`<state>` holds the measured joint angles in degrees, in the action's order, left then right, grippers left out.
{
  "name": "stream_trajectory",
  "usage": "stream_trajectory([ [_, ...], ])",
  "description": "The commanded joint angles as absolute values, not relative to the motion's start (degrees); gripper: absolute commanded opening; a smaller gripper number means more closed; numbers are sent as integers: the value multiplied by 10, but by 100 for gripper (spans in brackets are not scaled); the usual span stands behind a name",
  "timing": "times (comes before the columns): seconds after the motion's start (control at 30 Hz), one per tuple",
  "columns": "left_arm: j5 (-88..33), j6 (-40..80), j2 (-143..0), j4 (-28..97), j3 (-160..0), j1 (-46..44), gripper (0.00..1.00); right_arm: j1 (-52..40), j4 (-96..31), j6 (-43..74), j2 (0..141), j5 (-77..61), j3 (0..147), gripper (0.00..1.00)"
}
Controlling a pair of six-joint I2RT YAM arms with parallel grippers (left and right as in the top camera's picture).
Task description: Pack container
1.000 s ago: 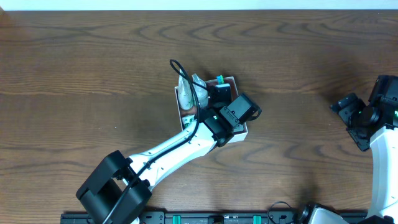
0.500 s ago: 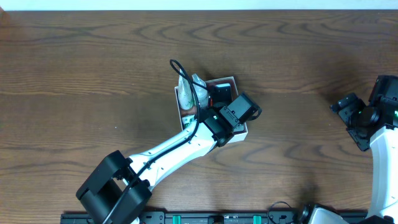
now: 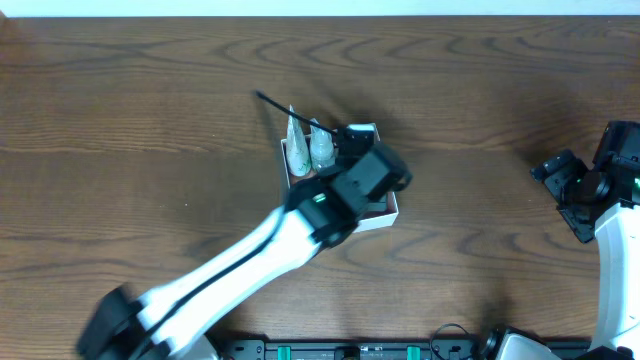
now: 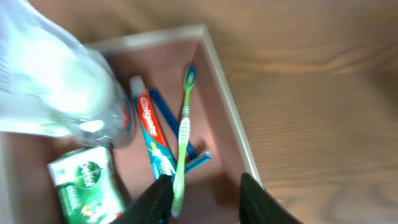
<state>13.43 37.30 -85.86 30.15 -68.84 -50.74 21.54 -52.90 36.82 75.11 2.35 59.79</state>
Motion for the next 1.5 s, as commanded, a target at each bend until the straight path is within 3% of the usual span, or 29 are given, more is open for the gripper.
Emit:
stream_trajectory([
  [0.0, 138, 307, -761, 334, -704, -508, 43, 218, -529, 361, 752, 27, 603, 99],
  [0.1, 158, 264, -674, 386, -704, -508, 61, 218, -529, 361, 752, 27, 603, 99],
  [0.13, 167, 259, -647, 403, -704, -508, 75, 218, -529, 361, 752, 27, 603, 99],
  [0.17, 176, 254, -617, 423, -704, -508, 98, 218, -529, 361, 752, 27, 603, 99],
  [0.6, 179, 236, -324, 691, -704, -508, 98, 218, -529, 362, 752, 27, 603, 99],
  [0.83, 235, 321, -250, 712, -650, -508, 98, 218, -529, 361, 752, 27, 603, 99],
  [1.0, 262, 313, -235, 587, -535, -451, 98, 218, -529, 361, 752, 27, 603, 99],
  [1.2, 235, 285, -227, 346, -375, -341, 98, 218, -529, 361, 752, 27, 603, 99],
  [1.47, 52, 204, -196, 15, -158, -166, 98, 218, -529, 361, 752, 27, 603, 99],
])
